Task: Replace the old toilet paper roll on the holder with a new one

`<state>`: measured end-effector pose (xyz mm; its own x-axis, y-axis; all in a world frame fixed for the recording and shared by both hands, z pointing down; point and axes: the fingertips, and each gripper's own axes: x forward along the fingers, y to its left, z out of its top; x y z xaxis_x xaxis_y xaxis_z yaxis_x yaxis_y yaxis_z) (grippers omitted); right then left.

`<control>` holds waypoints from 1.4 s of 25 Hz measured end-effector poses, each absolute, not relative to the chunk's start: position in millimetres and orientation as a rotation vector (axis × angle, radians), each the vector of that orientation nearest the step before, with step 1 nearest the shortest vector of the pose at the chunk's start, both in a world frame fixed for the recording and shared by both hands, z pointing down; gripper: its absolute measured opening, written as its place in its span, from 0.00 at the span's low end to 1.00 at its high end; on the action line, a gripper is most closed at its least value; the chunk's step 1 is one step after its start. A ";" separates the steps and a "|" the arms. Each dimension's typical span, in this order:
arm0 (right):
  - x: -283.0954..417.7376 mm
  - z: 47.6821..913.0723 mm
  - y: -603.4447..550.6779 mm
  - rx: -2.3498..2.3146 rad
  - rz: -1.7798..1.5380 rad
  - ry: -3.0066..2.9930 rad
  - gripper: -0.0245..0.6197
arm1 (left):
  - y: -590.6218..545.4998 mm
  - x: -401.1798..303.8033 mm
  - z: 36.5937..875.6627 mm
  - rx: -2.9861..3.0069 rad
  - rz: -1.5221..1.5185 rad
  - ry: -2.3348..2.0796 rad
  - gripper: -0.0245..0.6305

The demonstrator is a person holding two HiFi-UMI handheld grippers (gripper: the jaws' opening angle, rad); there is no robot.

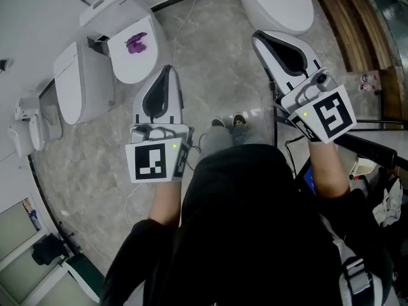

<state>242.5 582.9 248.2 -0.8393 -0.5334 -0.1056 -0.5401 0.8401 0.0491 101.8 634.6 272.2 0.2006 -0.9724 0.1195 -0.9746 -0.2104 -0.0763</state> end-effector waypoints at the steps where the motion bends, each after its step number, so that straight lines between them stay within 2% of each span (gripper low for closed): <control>1: 241.5 248.4 579.8 -0.862 0.113 2.929 0.07 | 632.8 100.9 272.6 2.416 0.212 -1.959 0.06; 12: 215.6 255.3 522.5 -0.970 0.099 2.953 0.07 | 573.3 73.6 280.0 2.449 0.202 -1.866 0.06; 24: 151.8 255.2 441.4 -0.932 -0.095 2.916 0.07 | 485.5 3.1 287.7 2.484 0.186 -1.811 0.06; 30: 111.7 251.3 422.4 -0.904 -0.059 2.979 0.07 | 457.9 -27.2 289.9 2.486 0.142 -1.778 0.06; 35: 104.5 250.1 403.1 -0.941 -0.060 2.949 0.07 | 436.8 -34.0 293.1 2.490 0.143 -1.758 0.06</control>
<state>104.5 403.1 250.1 -0.8142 -0.5798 -0.0318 -0.5780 0.8145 -0.0505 -34.0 436.8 293.1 0.3332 -0.9341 0.1282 -0.9426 -0.3335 0.0199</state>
